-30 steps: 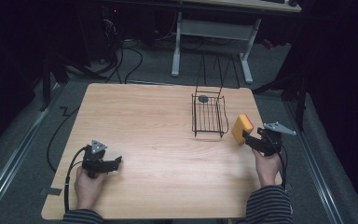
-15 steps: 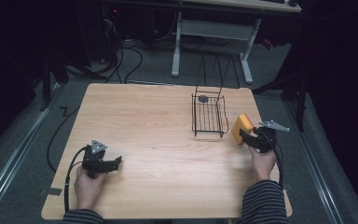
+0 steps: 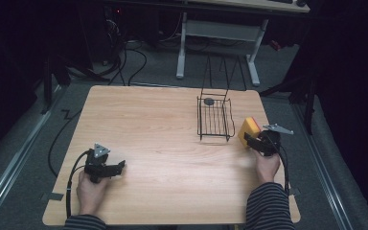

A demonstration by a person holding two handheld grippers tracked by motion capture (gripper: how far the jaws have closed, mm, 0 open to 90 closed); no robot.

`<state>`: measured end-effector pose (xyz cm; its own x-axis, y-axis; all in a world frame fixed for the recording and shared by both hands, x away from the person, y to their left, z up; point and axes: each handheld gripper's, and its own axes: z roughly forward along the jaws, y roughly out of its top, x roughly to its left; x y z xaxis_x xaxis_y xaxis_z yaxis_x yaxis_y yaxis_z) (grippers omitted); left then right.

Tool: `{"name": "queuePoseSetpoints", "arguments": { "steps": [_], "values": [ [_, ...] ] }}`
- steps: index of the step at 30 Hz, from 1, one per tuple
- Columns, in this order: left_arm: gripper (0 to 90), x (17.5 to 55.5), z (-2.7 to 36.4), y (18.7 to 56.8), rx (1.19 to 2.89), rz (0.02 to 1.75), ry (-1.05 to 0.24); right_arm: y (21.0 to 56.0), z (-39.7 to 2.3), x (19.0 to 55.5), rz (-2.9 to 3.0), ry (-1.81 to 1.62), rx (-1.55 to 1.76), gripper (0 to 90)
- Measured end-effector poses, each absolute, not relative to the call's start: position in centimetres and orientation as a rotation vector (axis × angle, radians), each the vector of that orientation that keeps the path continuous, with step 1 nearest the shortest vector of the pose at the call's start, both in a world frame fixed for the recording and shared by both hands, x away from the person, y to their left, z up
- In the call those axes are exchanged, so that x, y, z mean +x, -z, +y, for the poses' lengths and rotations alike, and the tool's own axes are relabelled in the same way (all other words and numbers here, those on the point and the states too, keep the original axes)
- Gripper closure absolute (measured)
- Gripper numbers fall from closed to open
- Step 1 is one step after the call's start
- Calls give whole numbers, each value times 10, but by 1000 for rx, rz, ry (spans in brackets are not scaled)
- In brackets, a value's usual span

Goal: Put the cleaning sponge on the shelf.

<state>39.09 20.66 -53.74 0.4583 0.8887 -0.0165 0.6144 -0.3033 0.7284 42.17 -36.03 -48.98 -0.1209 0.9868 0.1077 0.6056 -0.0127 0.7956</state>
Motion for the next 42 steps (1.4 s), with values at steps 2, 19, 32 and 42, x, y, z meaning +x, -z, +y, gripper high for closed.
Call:
{"name": "queuePoseSetpoints", "arguments": {
  "steps": [2,19,32,42],
  "values": [
    [163,391,207,537,2033,1249,-520,492,-360,422,1769,-989,1664,441],
    [163,391,207,537,2033,1249,-520,499,-362,423,1781,-971,1649,579],
    [163,391,207,537,2033,1249,-520,495,-364,419,1781,-959,1628,603],
    [163,391,207,537,2033,1249,-520,488,-362,412,1797,-974,1597,601]
  ]
}}
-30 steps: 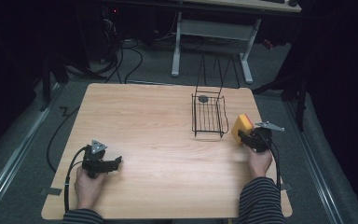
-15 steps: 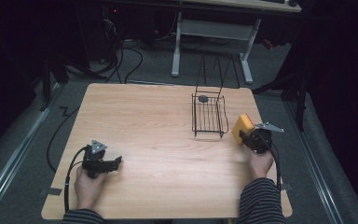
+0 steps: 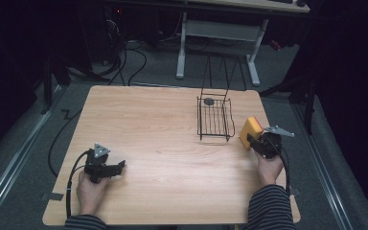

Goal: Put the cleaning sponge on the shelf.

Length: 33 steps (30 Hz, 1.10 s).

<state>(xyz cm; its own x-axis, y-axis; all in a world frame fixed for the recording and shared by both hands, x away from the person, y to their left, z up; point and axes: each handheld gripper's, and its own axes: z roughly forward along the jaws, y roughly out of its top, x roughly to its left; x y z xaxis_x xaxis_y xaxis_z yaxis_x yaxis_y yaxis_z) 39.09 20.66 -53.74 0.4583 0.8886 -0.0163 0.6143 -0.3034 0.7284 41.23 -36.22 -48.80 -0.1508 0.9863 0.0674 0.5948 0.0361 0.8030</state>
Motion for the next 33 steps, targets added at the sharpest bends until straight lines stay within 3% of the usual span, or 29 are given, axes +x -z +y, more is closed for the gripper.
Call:
{"name": "queuePoseSetpoints", "arguments": {
  "steps": [33],
  "values": [
    [163,391,207,537,2036,1248,-520,455,-357,383,1771,-1068,1487,601]
  ]
}}
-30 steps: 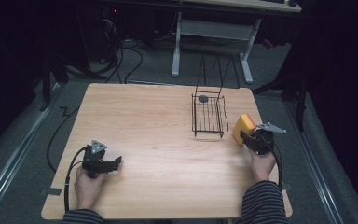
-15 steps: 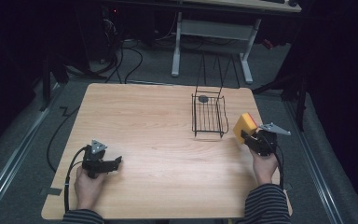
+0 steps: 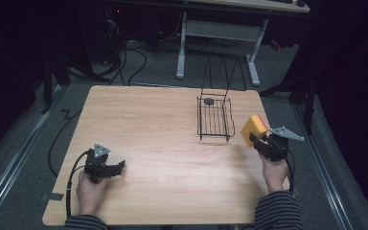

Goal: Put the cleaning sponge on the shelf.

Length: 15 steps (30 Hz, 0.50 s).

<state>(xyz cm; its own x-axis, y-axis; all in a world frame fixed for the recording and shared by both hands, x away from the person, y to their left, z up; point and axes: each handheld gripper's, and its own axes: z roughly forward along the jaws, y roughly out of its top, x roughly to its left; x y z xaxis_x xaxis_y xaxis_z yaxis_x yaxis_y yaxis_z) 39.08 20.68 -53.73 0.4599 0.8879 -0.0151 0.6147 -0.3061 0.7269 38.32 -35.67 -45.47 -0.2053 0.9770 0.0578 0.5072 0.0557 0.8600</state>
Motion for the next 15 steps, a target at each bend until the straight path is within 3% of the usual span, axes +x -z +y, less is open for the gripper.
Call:
{"name": "queuePoseSetpoints", "arguments": {
  "steps": [15],
  "values": [
    [163,391,207,537,2036,1247,-519,433,-341,380,1790,-1114,1404,602]
  ]
}}
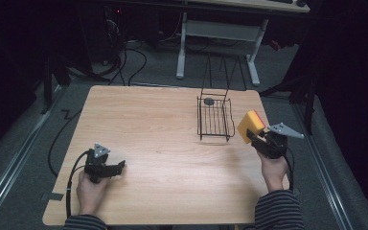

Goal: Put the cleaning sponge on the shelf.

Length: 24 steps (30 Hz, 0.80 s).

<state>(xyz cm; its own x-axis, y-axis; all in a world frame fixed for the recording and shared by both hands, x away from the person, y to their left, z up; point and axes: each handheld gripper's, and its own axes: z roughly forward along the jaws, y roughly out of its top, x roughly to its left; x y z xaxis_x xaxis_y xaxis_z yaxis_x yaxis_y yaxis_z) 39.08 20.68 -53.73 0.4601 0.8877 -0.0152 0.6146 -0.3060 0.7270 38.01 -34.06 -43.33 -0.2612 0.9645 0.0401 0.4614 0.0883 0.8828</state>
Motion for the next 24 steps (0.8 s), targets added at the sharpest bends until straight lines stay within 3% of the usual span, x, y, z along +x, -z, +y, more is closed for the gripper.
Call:
{"name": "queuePoseSetpoints", "arguments": {
  "steps": [24],
  "values": [
    [162,391,207,537,2038,1245,-519,406,-303,393,1846,-1198,1303,602]
  ]
}}
